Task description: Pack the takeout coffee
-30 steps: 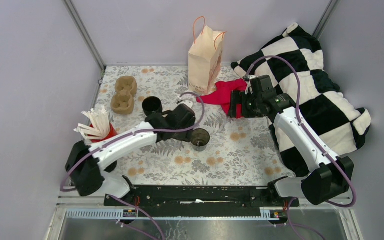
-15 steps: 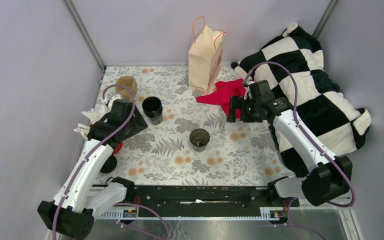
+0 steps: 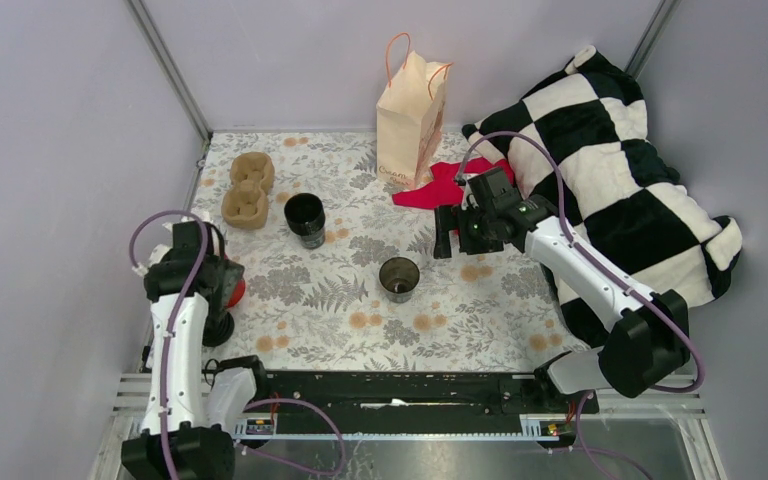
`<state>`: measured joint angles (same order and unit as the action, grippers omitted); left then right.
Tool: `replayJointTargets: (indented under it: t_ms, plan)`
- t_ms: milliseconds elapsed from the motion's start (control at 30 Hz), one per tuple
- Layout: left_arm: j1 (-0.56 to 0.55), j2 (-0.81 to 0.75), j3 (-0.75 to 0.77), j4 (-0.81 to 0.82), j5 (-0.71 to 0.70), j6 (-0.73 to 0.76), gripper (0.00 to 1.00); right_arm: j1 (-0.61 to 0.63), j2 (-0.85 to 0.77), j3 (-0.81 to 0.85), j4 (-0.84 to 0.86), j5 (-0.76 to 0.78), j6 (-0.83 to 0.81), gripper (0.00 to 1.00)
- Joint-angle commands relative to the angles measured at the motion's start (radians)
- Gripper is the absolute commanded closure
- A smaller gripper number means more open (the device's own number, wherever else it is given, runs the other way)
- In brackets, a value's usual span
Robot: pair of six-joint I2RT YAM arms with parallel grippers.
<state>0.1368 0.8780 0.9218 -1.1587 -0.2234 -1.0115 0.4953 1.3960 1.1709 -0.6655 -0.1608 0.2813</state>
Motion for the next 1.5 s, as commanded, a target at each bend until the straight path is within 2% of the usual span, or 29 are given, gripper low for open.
replayJointTargets:
  t_ms: [0, 167, 300, 500, 633, 800, 967, 1233, 1467]
  plan:
    - [0.115, -0.011, -0.021, -0.131, -0.022, -0.143, 0.32, 0.027, 0.001, 0.044, 0.001, -0.002, -0.014, 0.00]
    - [0.191, -0.028, -0.013, -0.258, 0.007, -0.261, 0.34, 0.041, -0.003, 0.040, -0.003, 0.028, -0.026, 0.00]
    - [0.277, -0.004, -0.008, -0.297, 0.041, -0.273, 0.33, 0.054, -0.002, 0.036, -0.001, 0.032, -0.031, 0.00]
    - [0.470, 0.082, 0.043, -0.298, 0.089, -0.220, 0.32, 0.059, -0.002, 0.007, 0.013, 0.056, -0.042, 0.00]
    - [0.637, 0.160, 0.072, -0.245, 0.104, -0.121, 0.33, 0.058, 0.013, 0.004, 0.024, 0.057, -0.045, 0.00]
    - [0.753, 0.227, 0.041, -0.176, 0.201, -0.032, 0.35, 0.057, 0.031, 0.000, 0.031, 0.068, -0.050, 0.00]
    - [0.786, 0.253, 0.003, -0.160, 0.252, -0.016, 0.30, 0.048, 0.052, 0.007, 0.043, 0.055, -0.046, 0.00]
    - [0.799, 0.356, -0.005, -0.139, 0.297, 0.014, 0.30, 0.042, 0.054, -0.012, 0.058, 0.036, -0.041, 0.00]
    - [0.804, 0.365, -0.018, -0.128, 0.290, 0.014, 0.33, 0.028, 0.049, -0.035, 0.074, 0.020, -0.034, 0.00]
